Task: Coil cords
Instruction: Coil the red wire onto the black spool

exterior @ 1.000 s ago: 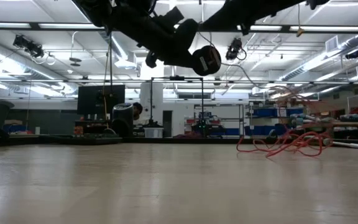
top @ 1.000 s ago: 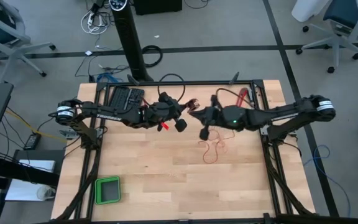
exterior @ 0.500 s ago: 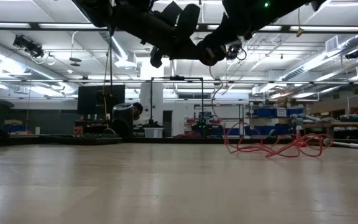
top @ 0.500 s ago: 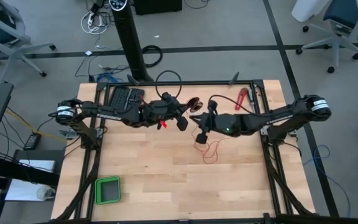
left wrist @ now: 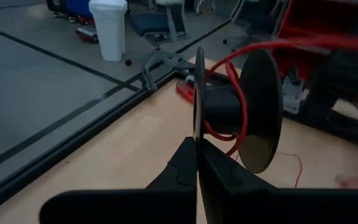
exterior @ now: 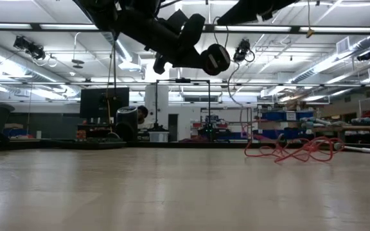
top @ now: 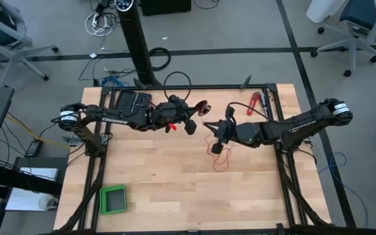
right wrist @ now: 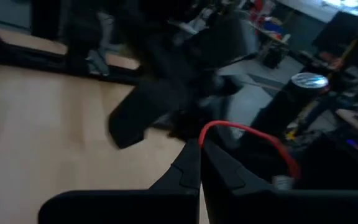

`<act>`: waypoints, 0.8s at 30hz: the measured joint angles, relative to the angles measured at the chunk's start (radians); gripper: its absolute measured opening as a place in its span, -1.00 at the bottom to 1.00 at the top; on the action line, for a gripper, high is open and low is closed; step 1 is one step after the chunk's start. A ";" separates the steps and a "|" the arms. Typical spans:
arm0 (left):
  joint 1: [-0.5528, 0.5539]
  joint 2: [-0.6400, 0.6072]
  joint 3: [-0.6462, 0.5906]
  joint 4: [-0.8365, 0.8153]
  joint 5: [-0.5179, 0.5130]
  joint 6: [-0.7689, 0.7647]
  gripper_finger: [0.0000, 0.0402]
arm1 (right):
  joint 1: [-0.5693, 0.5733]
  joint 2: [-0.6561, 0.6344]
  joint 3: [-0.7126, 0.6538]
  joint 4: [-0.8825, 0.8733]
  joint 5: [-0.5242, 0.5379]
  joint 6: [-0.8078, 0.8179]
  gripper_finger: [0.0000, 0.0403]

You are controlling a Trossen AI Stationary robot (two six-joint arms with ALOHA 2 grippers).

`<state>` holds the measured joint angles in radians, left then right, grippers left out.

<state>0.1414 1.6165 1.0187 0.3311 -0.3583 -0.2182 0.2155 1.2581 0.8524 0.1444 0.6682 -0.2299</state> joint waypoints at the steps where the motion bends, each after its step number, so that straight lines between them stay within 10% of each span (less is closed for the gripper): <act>1: 0.001 0.000 0.000 0.012 0.000 -0.003 -0.97 | -0.005 0.004 0.000 -0.001 -0.017 0.013 -1.00; 14: 0.001 0.000 0.000 0.128 0.074 -0.075 -0.97 | -0.093 0.049 0.000 0.003 -0.079 0.035 -1.00; 24: 0.003 -0.049 -0.001 0.153 0.076 -0.049 -0.97 | -0.098 0.048 -0.001 -0.334 -0.034 0.248 -1.00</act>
<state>0.1440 1.5680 1.0180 0.4839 -0.2821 -0.2673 0.1173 1.3064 0.8513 -0.1897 0.6343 0.0180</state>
